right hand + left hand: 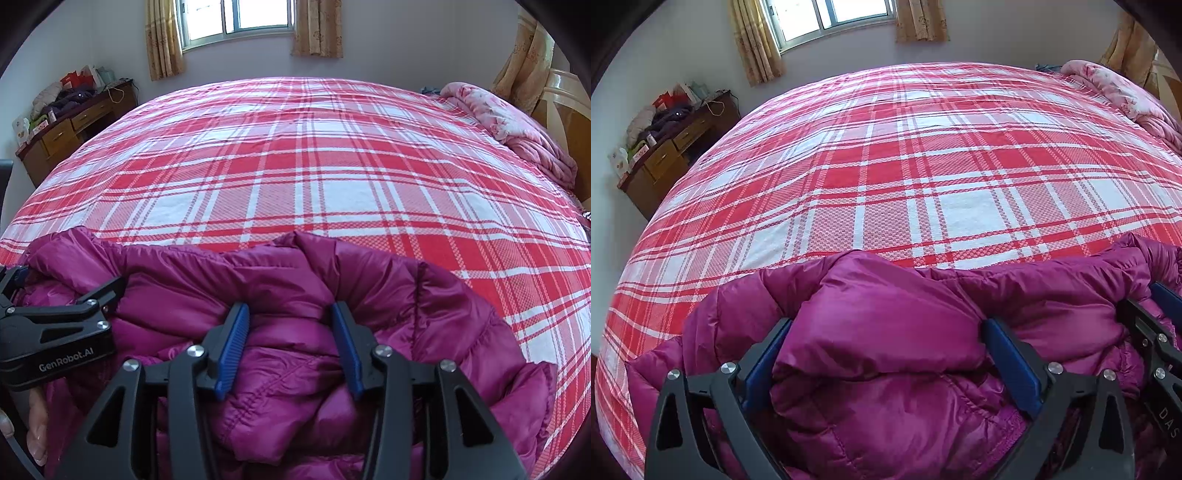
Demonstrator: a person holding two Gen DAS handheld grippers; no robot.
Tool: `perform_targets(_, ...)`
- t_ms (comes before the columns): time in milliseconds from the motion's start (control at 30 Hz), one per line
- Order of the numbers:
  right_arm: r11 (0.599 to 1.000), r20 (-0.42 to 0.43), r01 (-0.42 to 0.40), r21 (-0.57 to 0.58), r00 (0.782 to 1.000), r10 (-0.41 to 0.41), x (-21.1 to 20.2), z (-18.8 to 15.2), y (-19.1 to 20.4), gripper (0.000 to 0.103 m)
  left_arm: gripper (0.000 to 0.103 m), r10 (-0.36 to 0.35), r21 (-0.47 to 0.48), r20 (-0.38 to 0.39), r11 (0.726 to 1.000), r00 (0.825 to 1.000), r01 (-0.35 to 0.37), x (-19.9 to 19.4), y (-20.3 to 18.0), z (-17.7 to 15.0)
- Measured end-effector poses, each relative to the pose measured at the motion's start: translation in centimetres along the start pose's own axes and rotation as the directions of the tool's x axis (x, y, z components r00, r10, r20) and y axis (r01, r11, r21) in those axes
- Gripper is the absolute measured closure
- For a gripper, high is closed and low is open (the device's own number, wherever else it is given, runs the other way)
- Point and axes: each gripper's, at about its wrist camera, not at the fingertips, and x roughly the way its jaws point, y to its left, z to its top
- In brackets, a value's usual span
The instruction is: Fold large clothes
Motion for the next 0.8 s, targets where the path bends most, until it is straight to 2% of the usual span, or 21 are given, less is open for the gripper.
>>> perform_targets(800,1.000,-0.008,0.017,-0.011,1.000,-0.017,0.25,0.08,0.11,0.052,0.001,0.034,0.021,0.012,0.999,0.999,-0.035,-0.08,-0.53,-0.16)
